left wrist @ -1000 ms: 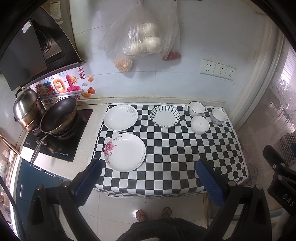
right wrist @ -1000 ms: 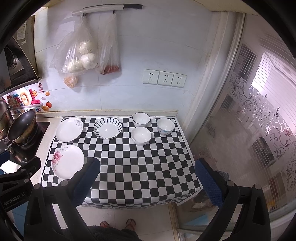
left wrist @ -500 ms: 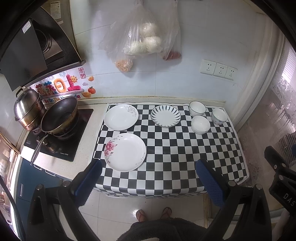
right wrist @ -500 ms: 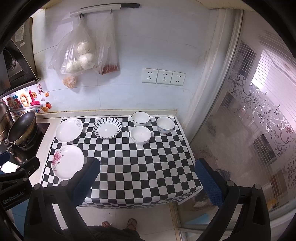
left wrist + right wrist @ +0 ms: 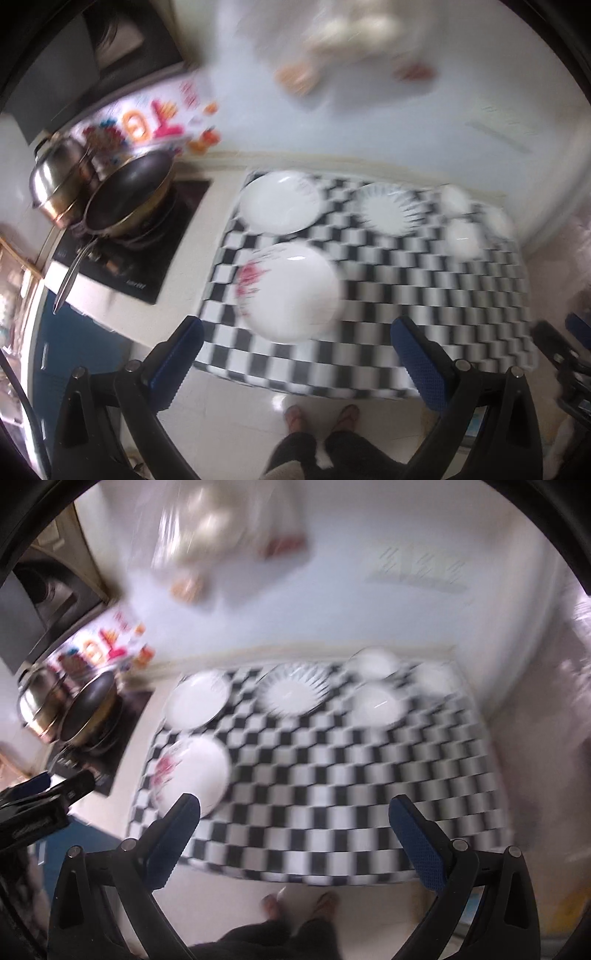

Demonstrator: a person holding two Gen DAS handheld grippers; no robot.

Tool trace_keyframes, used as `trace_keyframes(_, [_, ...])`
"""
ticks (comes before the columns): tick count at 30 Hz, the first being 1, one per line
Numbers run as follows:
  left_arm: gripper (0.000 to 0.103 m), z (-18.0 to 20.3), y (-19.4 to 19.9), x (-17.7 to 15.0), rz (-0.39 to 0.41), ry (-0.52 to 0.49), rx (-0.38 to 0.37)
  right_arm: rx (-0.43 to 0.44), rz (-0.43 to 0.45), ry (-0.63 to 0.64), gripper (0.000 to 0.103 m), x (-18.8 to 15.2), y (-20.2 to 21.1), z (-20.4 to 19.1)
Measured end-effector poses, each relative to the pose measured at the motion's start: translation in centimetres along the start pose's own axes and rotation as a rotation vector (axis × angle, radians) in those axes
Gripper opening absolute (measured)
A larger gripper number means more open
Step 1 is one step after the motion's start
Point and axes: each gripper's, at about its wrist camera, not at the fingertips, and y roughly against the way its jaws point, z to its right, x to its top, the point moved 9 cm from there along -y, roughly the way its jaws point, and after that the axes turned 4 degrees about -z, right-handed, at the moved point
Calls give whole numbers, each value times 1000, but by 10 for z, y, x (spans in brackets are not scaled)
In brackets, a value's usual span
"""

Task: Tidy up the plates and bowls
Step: 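Grasp the pink-rose plate rim with the left gripper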

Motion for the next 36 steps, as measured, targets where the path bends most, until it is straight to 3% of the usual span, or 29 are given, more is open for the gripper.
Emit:
trace_keyframes(3, [103, -37, -68, 3, -101, 37, 28, 36, -92, 30, 103, 4, -71, -24])
trace_keyframes(6, [100, -64, -135, 7, -202, 65, -10, 80, -188, 36, 103, 8, -143, -49])
trace_keyframes(8, [83, -76, -173, 9, -248, 80, -35, 90, -255, 33, 103, 11, -192, -63])
trace_keyframes(11, [73, -88, -215, 6, -295, 86, -47, 78, -323, 29, 101, 13, -251, -77])
trace_keyframes(15, [65, -99, -270, 1, -385, 79, -85, 77, -410, -4, 92, 9, -299, -85])
trace_keyframes(16, [58, -100, -280, -2, -410, 84, -92, 81, -427, -18, 91, 8, -311, -87])
trace_keyframes(19, [50, -104, -306, -5, -467, 110, -133, 98, -453, -48, 88, 6, -327, -92])
trace_keyframes(29, [30, -89, -332, 14, -478, 97, -237, 120, -494, -68, 64, 2, -356, -103])
trace_keyframes(32, [29, -84, -331, 20, -476, 86, -240, 128, -495, -60, 45, 1, -355, -109])
trace_keyframes(33, [29, -81, -333, 22, -476, 87, -242, 140, -508, -64, 29, -1, -357, -113])
trace_keyframes(36, [27, -83, -330, 25, -474, 94, -252, 124, -491, -59, 25, -2, -351, -110])
